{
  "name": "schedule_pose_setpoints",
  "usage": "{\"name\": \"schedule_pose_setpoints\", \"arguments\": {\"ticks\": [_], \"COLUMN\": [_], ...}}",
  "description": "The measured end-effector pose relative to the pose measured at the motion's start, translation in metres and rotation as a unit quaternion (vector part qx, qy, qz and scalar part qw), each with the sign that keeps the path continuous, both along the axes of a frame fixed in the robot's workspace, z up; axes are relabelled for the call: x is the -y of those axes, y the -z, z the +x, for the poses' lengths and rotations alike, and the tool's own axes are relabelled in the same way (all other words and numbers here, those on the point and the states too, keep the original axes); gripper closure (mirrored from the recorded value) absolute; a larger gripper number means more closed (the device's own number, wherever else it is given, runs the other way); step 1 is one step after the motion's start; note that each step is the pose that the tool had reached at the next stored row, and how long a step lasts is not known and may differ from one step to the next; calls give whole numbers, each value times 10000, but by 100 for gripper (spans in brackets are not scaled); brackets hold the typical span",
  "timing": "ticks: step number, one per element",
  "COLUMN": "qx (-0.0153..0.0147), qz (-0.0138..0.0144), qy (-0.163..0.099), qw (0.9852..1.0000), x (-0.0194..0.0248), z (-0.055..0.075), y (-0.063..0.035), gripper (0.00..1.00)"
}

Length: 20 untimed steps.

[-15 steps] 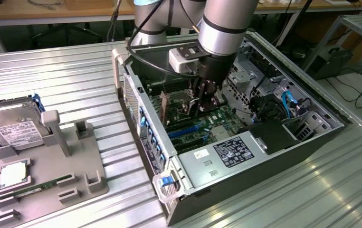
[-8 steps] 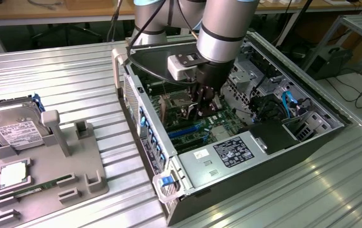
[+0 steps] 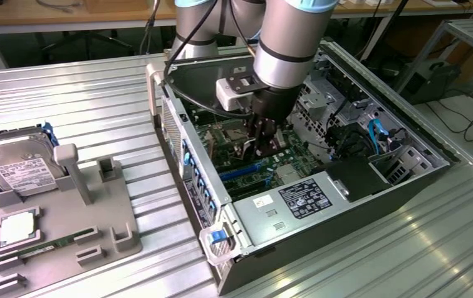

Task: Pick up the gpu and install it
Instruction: 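Insert the gpu into the slot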

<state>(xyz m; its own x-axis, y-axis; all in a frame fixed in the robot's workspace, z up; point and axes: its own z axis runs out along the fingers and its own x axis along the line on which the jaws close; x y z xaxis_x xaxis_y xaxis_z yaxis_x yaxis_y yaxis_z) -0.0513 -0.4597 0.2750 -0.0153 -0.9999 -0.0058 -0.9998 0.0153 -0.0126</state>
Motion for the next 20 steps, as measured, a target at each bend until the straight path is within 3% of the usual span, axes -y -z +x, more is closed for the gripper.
{"name": "schedule_pose_setpoints", "arguments": {"ticks": [12,20], "qx": [32,36], "qz": [1,4], "qy": [83,83], "qw": [10000,10000], "x": [19,19], "z": [-59,-92], "y": [113,218], "gripper": [72,72]}}
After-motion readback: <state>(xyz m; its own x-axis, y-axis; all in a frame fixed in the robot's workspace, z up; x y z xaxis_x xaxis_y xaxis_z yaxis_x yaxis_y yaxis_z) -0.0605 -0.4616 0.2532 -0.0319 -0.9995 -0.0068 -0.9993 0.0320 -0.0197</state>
